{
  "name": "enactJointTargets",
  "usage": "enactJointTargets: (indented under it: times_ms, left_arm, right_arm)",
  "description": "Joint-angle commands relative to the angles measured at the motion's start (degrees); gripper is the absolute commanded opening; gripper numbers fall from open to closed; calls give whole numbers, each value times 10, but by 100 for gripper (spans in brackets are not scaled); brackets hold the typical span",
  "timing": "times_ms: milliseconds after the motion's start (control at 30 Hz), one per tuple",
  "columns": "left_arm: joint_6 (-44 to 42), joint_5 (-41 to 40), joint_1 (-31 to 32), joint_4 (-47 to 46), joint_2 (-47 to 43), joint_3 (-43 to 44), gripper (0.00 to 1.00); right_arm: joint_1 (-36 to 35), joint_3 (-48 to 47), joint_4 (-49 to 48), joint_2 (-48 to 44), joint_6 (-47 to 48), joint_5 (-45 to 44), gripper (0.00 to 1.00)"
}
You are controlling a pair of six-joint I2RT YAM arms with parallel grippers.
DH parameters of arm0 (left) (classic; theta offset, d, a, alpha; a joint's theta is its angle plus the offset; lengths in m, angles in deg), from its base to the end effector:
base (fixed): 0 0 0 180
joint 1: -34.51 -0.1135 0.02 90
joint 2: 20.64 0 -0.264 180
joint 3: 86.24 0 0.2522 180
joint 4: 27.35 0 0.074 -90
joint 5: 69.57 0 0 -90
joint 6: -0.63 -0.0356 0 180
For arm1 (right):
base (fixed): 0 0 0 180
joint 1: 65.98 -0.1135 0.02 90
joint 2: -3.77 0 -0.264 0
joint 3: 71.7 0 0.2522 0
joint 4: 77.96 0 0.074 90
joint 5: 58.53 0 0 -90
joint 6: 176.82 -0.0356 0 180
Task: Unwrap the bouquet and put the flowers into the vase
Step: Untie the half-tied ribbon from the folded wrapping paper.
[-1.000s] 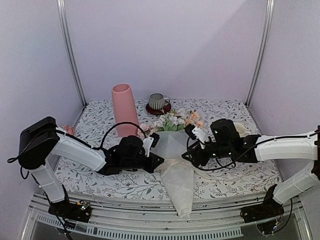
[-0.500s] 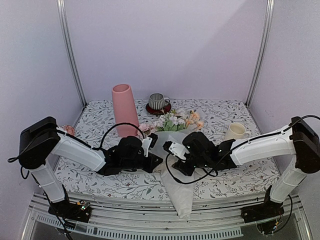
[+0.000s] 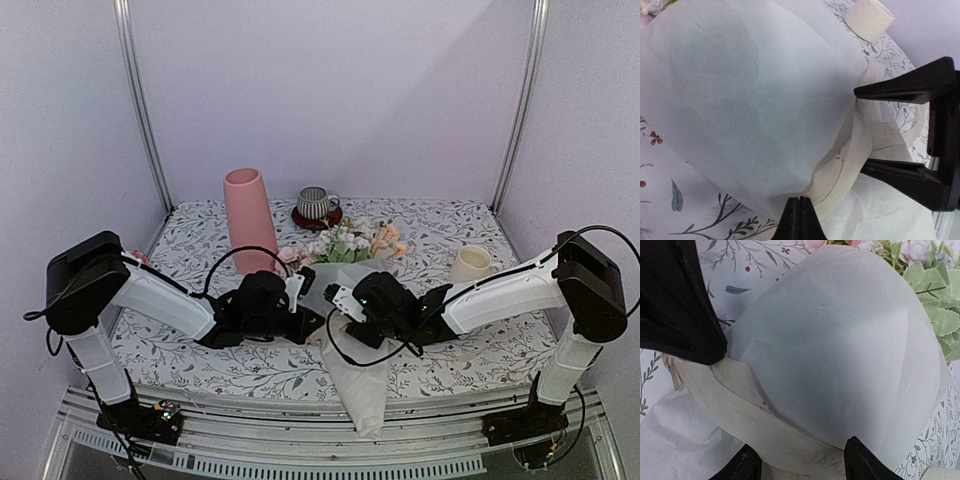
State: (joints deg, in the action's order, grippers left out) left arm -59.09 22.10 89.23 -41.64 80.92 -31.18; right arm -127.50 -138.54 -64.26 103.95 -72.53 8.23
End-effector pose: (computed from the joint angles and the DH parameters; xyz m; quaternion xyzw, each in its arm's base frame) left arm 0.1951 -0.2775 0.1308 0.1922 0.8541 -0.3358 0.3476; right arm 0.1793 0.3010 0.1566 -0.5018 0.7645 -0.0281 0.4037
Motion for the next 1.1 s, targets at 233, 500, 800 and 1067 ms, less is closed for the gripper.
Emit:
enactJointTargets:
  times_ms: [233, 500, 800, 1067]
  left_arm:
    - [3, 11, -7, -10, 12, 11, 0]
    - [2, 14, -8, -13, 11, 9, 0]
    - [2, 14, -7, -16, 9, 6, 0]
    - [2, 13, -8, -20, 6, 2, 0]
  right_arm:
    - [-4, -30, -50, 7, -3, 30, 49]
    - [-4, -41, -54, 10, -5, 41, 47]
    - [-4, -63, -40, 16, -9, 57, 49]
    - [-4, -64, -43, 12, -23, 65, 43]
